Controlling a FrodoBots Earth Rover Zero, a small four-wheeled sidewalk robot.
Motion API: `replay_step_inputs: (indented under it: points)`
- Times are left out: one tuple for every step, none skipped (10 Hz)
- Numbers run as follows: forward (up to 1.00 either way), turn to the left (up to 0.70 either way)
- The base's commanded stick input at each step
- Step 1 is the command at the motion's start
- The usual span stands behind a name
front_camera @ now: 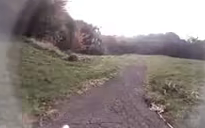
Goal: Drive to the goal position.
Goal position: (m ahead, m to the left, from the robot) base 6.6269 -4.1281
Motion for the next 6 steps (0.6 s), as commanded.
replay_step_inputs:
  points:
    - [0.85, -0.31]
    - [0.85, -0.34]
    - [0.85, -0.34]
    - [0.85, -0.34]
    - [0.85, -0.34]
    - [0.85, -0.33]
